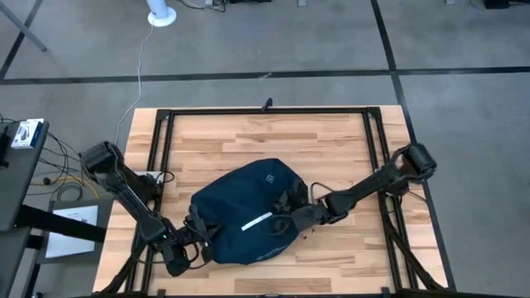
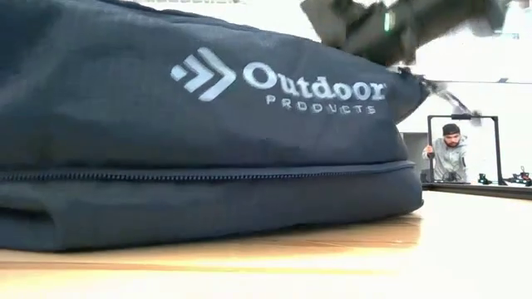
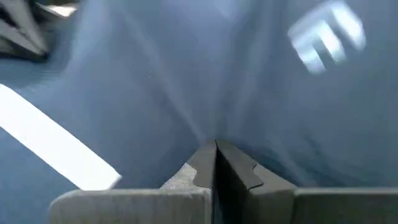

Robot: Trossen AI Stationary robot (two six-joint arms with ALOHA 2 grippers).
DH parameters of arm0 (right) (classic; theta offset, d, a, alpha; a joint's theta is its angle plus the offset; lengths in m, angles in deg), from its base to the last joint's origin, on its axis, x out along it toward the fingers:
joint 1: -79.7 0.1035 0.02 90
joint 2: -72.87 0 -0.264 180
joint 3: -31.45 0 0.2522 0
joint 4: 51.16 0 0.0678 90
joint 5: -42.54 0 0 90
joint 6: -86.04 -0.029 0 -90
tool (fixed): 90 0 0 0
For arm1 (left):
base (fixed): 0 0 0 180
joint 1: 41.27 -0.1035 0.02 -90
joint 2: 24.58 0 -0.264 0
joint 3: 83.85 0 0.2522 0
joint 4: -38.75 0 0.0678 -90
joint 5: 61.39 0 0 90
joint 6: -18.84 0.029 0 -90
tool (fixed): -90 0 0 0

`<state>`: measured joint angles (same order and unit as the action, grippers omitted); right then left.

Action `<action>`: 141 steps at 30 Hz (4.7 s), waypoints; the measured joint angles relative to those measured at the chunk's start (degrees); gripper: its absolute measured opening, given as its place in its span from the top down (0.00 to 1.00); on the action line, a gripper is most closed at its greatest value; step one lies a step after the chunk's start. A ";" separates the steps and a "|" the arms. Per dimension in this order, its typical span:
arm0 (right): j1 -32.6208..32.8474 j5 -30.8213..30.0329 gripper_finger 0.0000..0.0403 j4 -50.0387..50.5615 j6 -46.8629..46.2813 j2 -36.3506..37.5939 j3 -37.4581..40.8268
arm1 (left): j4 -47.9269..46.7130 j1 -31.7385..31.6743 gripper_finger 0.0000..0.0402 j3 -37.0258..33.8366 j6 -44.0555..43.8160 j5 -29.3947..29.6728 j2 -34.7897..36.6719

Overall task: Unpack backpack
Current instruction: Close the blue backpack, then return to Home Position

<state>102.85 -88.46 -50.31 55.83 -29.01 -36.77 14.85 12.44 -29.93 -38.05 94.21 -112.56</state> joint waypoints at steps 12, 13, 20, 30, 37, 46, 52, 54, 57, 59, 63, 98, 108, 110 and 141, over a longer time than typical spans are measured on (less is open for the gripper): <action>-2.58 27.10 1.00 8.39 5.05 26.07 -1.76 | 0.67 -5.33 1.00 1.45 29.81 -10.72 35.44; -2.67 27.33 1.00 10.16 6.63 27.77 -1.76 | 0.60 -6.42 1.00 1.45 32.86 -12.01 37.88; -4.75 27.39 1.00 14.66 18.34 35.22 -1.74 | -1.74 -13.53 1.00 1.47 48.54 -19.02 50.51; -8.64 27.84 1.00 9.67 22.82 44.02 9.55 | -9.89 -22.43 1.00 -0.87 55.16 -31.80 63.69; -17.60 36.58 1.00 -9.03 21.29 53.82 28.25 | -6.90 -29.52 1.00 -10.86 54.58 -32.60 75.05; -30.99 49.68 1.00 -13.36 20.84 62.24 38.01 | -16.38 -33.70 1.00 -15.57 50.42 -31.62 87.88; -32.72 49.75 1.00 -13.40 20.23 74.44 45.64 | -19.82 -33.68 1.00 -15.21 45.80 -31.00 86.96; -31.60 48.65 1.00 -13.51 19.76 78.61 47.79 | -19.02 -33.68 1.00 -15.57 45.24 -32.22 86.92; -29.26 46.80 1.00 -13.25 20.10 83.92 50.37 | -11.61 -33.68 1.00 -19.55 46.48 -38.78 87.04; -27.93 46.58 1.00 -13.05 21.15 86.86 51.57 | -4.45 -33.75 1.00 -23.48 47.35 -43.75 87.05; -26.17 46.04 1.00 -12.47 21.20 91.71 53.87 | 4.39 -36.17 1.00 -30.61 47.83 -47.54 87.05; -20.30 40.79 1.00 6.85 23.34 99.66 53.89 | 11.81 -54.30 1.00 -39.36 45.78 -59.17 86.13; -20.28 40.83 1.00 12.26 7.58 99.16 53.89 | 11.28 -54.29 1.00 -39.42 46.04 -59.12 85.78; -20.28 40.83 1.00 12.30 7.31 99.19 53.91 | 11.24 -54.29 1.00 -39.45 46.09 -59.12 85.76; -20.28 40.94 1.00 12.45 7.16 99.18 53.91 | 11.11 -54.29 1.00 -39.53 46.12 -59.03 85.76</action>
<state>82.57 -47.52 -37.85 62.99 70.17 17.13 25.96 -41.85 -69.47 8.07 35.18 -26.79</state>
